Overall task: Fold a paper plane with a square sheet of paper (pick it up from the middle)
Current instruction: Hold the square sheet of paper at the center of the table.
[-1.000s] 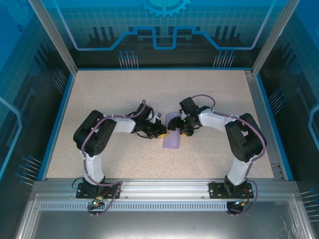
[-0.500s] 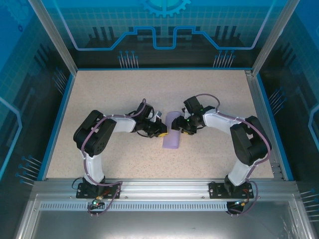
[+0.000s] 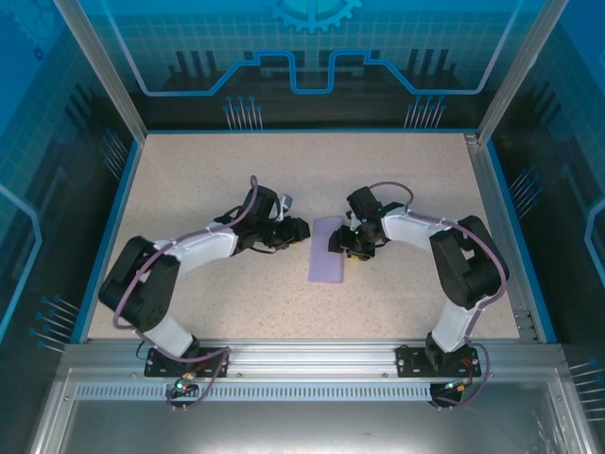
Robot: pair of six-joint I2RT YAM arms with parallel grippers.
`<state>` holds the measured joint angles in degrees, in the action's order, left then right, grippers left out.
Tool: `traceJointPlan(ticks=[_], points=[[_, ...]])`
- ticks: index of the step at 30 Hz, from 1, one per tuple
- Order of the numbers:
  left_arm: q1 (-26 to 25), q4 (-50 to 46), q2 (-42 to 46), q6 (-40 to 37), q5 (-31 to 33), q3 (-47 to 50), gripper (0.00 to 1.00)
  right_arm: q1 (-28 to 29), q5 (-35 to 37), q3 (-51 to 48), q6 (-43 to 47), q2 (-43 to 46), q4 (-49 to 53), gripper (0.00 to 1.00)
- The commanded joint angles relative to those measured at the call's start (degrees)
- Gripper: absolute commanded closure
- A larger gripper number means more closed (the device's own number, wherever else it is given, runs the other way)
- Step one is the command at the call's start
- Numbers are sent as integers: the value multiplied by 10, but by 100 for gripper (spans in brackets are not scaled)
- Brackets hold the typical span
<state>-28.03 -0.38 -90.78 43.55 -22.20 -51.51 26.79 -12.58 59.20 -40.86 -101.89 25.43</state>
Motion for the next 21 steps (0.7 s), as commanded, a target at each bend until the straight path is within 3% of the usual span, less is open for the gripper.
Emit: traceJointPlan(ticks=[1, 21], points=[[2, -59, 22, -14, 81, 17, 63, -4, 15, 7, -4, -15, 22, 43], [14, -59, 18, -9, 77, 23, 61, 7, 41, 59, -5, -60, 81, 37]])
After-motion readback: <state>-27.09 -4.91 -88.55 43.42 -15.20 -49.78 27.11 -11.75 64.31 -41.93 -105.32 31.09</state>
